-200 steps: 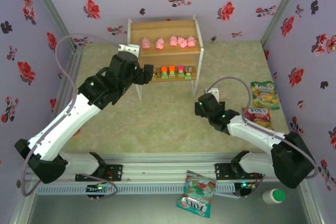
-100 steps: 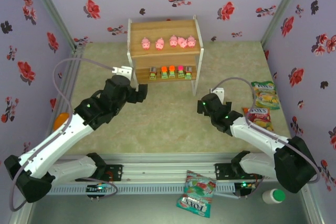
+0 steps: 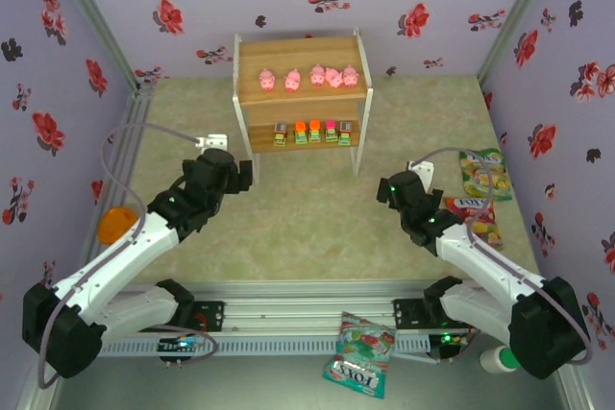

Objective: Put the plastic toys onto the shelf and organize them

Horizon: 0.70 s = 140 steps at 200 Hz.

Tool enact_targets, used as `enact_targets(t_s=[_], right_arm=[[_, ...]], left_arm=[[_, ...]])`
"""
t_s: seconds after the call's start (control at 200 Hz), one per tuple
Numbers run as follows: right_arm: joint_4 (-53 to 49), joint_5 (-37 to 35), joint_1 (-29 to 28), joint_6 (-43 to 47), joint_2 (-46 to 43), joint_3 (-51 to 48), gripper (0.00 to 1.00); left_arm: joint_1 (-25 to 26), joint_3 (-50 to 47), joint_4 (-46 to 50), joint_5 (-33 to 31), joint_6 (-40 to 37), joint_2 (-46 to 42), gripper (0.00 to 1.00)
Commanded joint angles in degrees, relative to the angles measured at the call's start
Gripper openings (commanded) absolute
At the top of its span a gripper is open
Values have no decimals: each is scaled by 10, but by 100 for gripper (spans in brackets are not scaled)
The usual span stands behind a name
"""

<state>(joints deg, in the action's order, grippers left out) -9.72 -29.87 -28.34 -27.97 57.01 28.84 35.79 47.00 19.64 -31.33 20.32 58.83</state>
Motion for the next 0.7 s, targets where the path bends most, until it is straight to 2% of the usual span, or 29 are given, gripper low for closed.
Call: enact_targets(t_s=[0.0, 0.145, 0.215, 0.325, 0.42, 0.5, 0.695], right_arm=[[-13, -28, 14, -19, -22, -10, 99], [-15, -48, 28, -17, -26, -8, 99], [-20, -64, 34, -12, -23, -1, 99], [-7, -79, 44, 3, -19, 3, 99], [26, -86, 46, 38, -18, 5, 99], [55, -101, 47, 78, -19, 4, 99], [195, -111, 49, 207, -14, -40, 99]], left_arm=[[-26, -41, -89, -20, -37, -19, 100], [-46, -170, -320, -18, -145, -54, 100], [-71, -224, -417, -10, -160, -68, 100], [-130, -234, -428, 25, -177, -57, 100], [-164, -228, -427, 32, -216, -31, 100], [-190, -228, -428, 40, -215, -16, 100], [-261, -266, -538, 99, -228, 74, 100]])
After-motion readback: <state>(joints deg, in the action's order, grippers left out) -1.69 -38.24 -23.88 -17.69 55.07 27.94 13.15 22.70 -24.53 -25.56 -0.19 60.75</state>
